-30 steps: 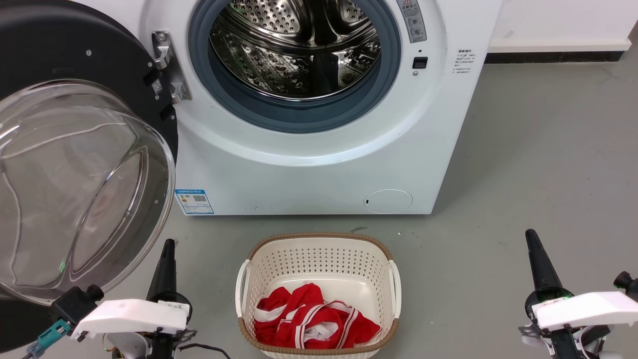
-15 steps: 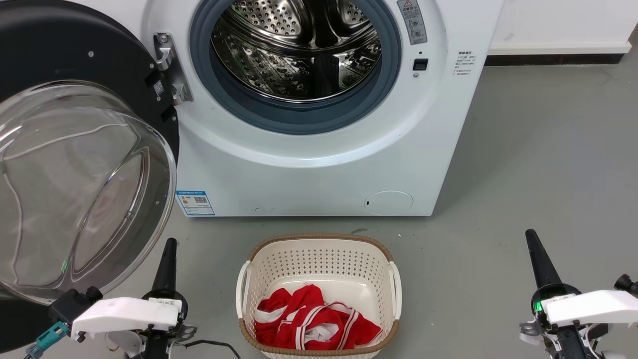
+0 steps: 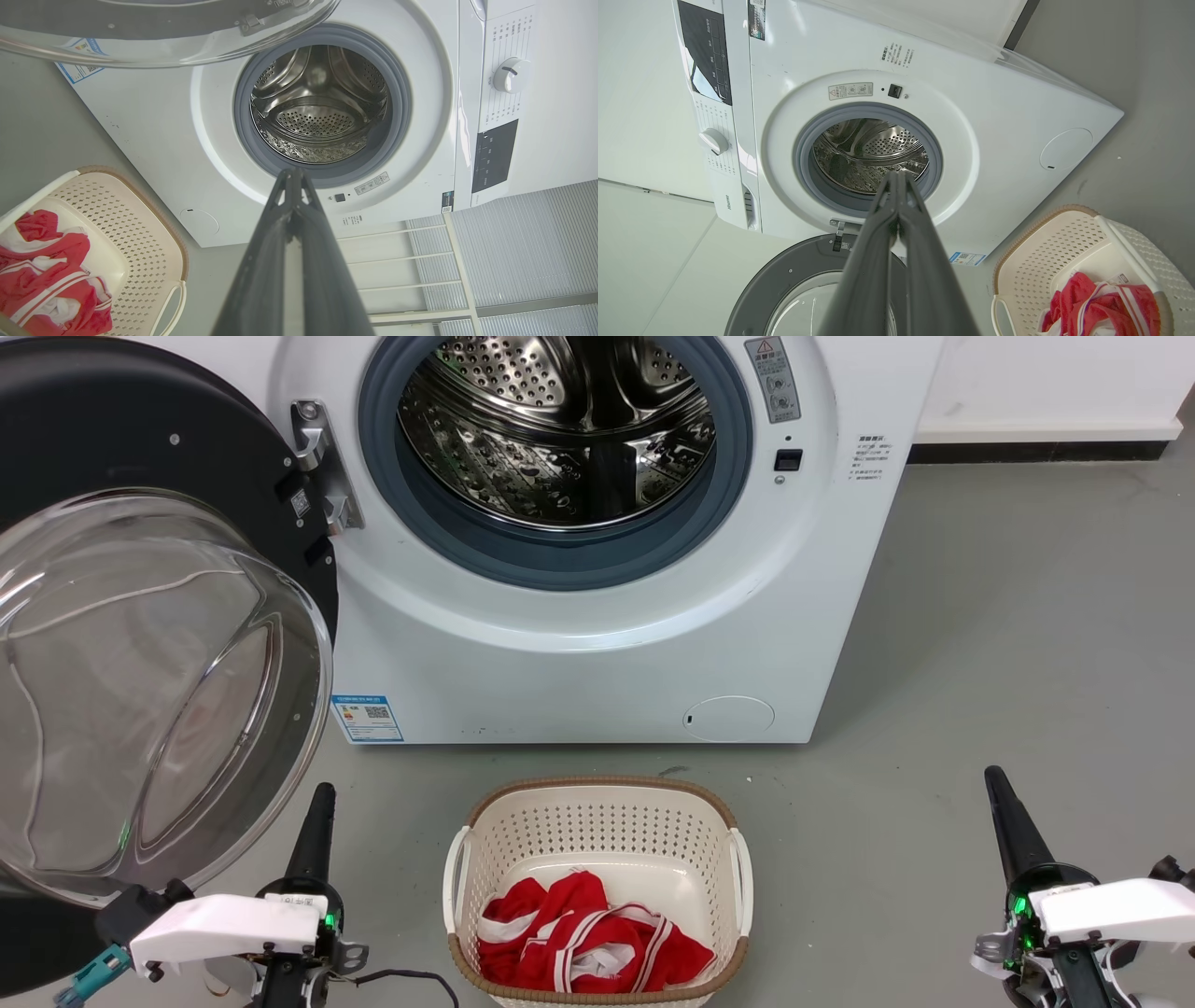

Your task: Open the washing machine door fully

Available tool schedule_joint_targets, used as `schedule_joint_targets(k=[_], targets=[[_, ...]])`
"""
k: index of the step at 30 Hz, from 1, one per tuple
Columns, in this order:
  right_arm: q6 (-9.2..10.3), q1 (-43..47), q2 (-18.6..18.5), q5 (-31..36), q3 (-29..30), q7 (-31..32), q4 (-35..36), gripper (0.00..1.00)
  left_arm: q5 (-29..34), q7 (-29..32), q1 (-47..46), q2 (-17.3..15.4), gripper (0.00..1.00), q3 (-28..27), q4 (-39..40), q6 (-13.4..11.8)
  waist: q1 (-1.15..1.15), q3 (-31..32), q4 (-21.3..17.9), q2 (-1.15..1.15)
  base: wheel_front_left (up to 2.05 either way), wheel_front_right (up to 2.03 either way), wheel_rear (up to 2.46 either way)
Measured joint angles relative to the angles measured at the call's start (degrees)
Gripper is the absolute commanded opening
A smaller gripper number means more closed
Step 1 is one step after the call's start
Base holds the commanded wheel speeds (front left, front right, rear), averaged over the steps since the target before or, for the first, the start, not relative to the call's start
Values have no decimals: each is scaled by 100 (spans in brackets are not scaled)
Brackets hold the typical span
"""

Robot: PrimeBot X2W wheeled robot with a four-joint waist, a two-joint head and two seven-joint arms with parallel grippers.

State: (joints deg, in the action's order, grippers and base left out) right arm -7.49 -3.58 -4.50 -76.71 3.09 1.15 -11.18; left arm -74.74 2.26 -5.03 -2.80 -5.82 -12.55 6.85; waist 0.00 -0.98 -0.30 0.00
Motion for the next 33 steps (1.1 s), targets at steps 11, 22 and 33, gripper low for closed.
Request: schedule_joint_targets(k=[11,22,33], targets=[[0,-77,1,-538,37,118,-82,0,-550,135,-25,-1,0,-20,-48,18,0,23,9,0,0,0,0],[0,-124,3,-1027,79,222,-167,0,-1046,263,-68,-1,0,-36,-89,29,0,45,17,0,0,0,0],[0,-196,9,-1475,123,322,-231,0,-1500,369,-86,-2,0,-54,-132,47,0,67,25,0,0,0,0]])
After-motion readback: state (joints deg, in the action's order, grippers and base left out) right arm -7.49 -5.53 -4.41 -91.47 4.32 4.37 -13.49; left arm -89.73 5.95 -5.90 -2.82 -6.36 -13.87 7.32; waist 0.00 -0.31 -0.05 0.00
